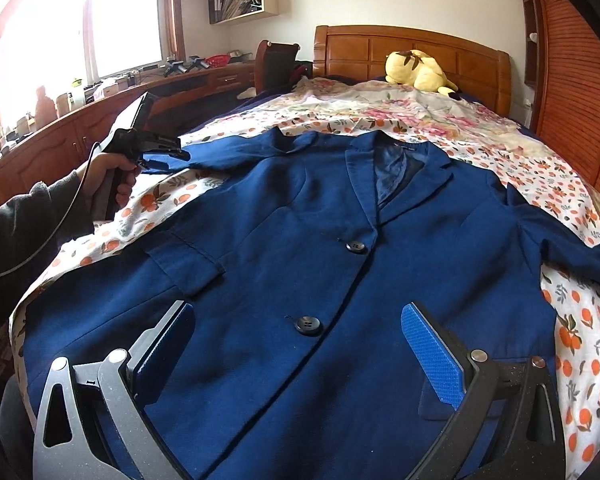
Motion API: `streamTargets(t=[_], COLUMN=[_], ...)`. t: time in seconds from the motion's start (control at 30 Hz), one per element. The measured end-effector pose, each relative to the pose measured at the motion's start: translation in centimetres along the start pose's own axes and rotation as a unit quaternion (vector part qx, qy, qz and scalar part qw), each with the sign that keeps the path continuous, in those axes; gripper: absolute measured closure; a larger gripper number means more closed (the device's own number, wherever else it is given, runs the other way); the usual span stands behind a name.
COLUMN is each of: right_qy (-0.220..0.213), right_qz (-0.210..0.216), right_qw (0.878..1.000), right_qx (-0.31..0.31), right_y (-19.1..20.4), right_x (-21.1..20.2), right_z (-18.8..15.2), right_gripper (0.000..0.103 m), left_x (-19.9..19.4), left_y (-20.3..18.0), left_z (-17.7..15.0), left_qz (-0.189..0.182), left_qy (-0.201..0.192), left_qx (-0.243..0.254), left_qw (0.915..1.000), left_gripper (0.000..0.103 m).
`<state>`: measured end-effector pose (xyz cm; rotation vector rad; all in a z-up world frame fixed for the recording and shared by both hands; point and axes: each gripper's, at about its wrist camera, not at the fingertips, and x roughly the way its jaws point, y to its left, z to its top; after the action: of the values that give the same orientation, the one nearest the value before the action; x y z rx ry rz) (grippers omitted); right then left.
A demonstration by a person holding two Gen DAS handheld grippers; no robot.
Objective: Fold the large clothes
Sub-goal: 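Reach the left gripper to the jacket sleeve beside it and grasp the cuff, then carry the held sleeve with the left gripper across the jacket front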
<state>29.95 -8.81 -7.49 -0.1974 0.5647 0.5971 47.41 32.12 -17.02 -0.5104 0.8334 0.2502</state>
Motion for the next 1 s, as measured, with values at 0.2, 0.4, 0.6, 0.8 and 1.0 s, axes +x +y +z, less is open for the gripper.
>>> streamTargets(t=[0.2, 0.4, 0.6, 0.8, 1.0], right_qy=[-0.005, -0.008, -0.006, -0.010, -0.017], right_qz=[-0.001, 0.001, 0.000, 0.000, 0.004], right_qw=[1.000, 1.000, 1.000, 1.000, 1.000], right_qx=[0.001, 0.002, 0.005, 0.003, 0.008], right_y=[0.1, 0.0, -0.3, -0.2, -0.5], right_x=[-0.4, -0.6, -0.5, -0.7, -1.4], right_z=[0.0, -0.2, -0.1, -0.2, -0.3], right_gripper=[0.001, 0.000, 0.001, 0.000, 0.001], left_x=[1.3, 1.9, 3.5, 0.5, -3.0], left_y=[0.7, 0.2, -0.5, -4.9, -5.4], left_z=[-0.2, 0.0, 1.1, 1.3, 1.4], left_qz=[0.002, 0.006, 0.010, 0.001, -0.008], left_qy=[0.020, 0.023, 0.048, 0.013, 0.006], left_qx=[-0.041, -0.030, -0.006, 0.069, 0.034], left_qw=[0.9989, 0.9993, 0.9988, 0.9975, 0.9994], left_gripper=[0.044, 0.063, 0.103, 0.103, 0.097])
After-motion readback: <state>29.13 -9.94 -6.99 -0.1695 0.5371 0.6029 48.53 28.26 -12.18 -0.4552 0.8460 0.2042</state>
